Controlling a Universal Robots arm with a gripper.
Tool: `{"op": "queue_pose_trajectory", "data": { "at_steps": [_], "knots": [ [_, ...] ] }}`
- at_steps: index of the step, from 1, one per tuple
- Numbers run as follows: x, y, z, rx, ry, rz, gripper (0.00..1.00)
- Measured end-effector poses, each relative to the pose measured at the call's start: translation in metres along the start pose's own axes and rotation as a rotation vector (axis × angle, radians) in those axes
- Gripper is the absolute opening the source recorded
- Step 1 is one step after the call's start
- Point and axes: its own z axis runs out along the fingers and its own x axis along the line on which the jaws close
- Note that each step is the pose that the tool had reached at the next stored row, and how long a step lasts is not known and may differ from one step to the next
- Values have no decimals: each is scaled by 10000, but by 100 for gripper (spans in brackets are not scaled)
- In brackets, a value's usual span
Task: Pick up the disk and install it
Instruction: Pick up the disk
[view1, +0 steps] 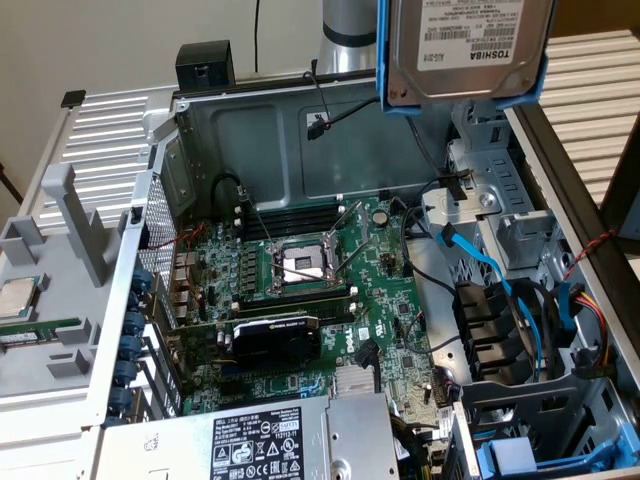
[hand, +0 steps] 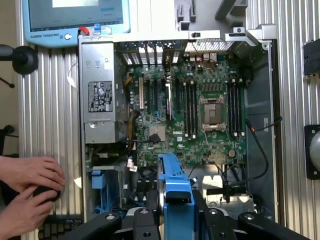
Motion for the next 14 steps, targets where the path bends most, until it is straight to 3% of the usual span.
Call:
{"op": "queue_pose_trajectory", "data": {
  "at_steps": [3, 14],
  "knots": [
    [7, -43, 0, 0, -2, 4, 36],
    [9, -45, 0, 1, -2, 5, 36]
  ]
}}
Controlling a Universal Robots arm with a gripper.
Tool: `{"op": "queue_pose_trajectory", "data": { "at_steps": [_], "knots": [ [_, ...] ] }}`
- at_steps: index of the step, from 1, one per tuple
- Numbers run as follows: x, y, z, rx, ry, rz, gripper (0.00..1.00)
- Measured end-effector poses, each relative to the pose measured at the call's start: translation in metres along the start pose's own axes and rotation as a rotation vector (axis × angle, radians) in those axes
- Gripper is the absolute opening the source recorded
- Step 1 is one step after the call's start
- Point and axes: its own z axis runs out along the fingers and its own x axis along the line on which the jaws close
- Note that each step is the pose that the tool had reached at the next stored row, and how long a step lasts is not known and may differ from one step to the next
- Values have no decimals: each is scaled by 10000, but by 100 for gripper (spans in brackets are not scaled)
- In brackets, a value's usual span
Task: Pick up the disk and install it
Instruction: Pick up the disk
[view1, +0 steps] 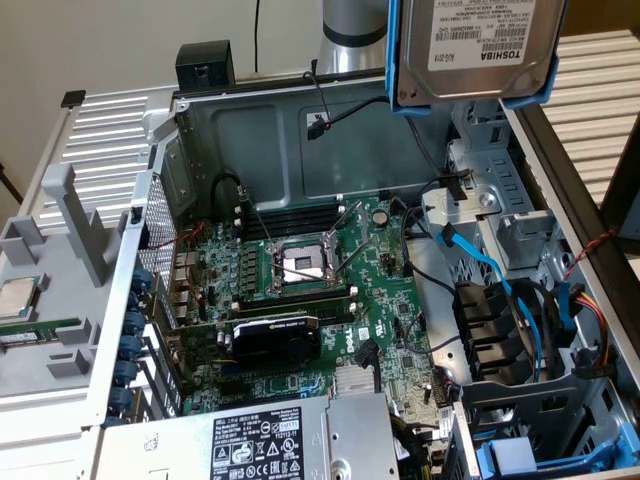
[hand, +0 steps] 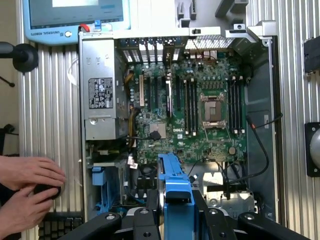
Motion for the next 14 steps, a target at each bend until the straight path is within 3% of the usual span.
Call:
{"op": "queue_pose_trajectory", "data": {
  "at_steps": [8, 14],
  "knots": [
    [1, -108, -3, -3, 1, 1, 36],
    [117, -124, -2, -4, -1, 40, 36]
  ]
}}
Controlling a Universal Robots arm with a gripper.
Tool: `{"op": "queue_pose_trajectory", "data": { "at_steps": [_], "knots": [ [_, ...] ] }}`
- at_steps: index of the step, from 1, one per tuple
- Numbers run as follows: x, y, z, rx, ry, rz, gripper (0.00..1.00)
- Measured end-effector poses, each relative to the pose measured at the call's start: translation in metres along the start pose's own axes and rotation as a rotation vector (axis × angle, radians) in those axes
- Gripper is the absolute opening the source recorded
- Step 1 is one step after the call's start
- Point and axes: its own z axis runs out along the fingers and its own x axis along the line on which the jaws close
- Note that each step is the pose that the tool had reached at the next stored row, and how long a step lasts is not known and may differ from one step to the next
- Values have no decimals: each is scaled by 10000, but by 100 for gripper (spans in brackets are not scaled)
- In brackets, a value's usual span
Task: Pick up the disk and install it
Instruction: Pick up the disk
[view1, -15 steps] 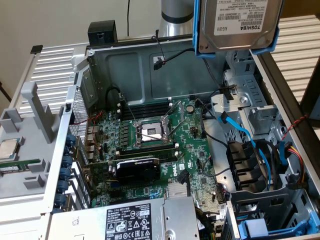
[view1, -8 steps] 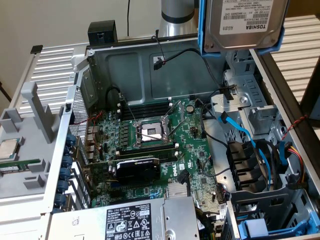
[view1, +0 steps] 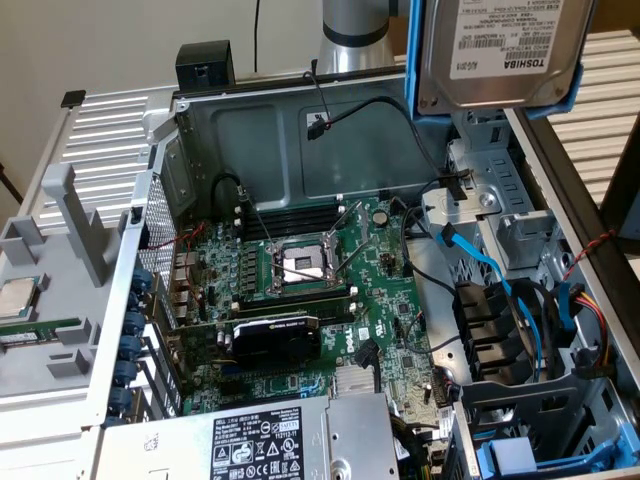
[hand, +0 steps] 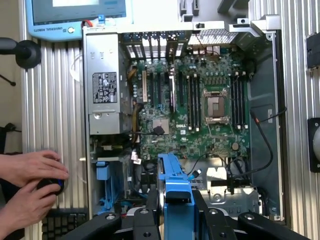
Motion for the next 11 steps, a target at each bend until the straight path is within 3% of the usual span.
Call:
{"op": "queue_pose_trajectory", "data": {
  "at_steps": [11],
  "knots": [
    [266, -64, -2, 0, -3, 27, 36]
  ]
}}
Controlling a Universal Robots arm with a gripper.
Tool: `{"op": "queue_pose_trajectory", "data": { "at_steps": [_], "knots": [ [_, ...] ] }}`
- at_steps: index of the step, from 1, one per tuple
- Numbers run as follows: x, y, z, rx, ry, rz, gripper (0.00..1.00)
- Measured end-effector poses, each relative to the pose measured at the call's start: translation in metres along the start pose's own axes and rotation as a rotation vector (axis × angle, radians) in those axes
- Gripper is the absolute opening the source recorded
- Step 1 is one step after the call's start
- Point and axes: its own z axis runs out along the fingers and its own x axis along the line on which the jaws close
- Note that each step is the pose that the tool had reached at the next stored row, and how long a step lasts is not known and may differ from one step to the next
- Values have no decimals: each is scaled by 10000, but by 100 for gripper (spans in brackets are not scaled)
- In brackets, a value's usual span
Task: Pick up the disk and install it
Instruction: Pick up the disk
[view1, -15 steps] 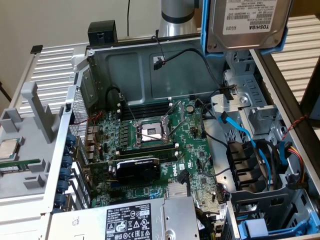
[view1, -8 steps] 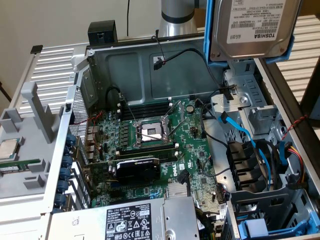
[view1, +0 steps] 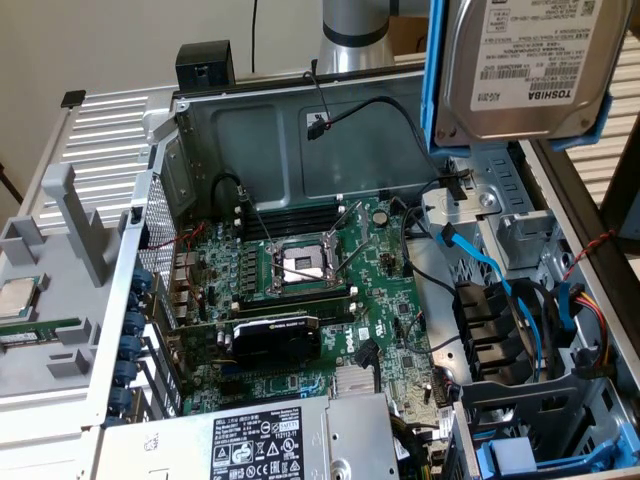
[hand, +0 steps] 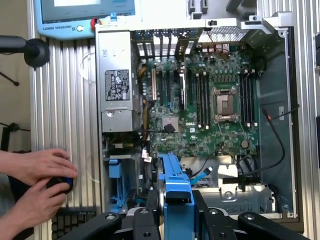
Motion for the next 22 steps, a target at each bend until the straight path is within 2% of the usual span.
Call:
{"op": "queue_pose_trajectory", "data": {
  "at_steps": [9, 15, 22],
  "knots": [
    [239, -75, -2, -2, -42, -1, 36],
    [404, -104, 1, -6, -108, -1, 36],
    [520, -150, 27, -8, -144, 26, 36]
  ]
}}
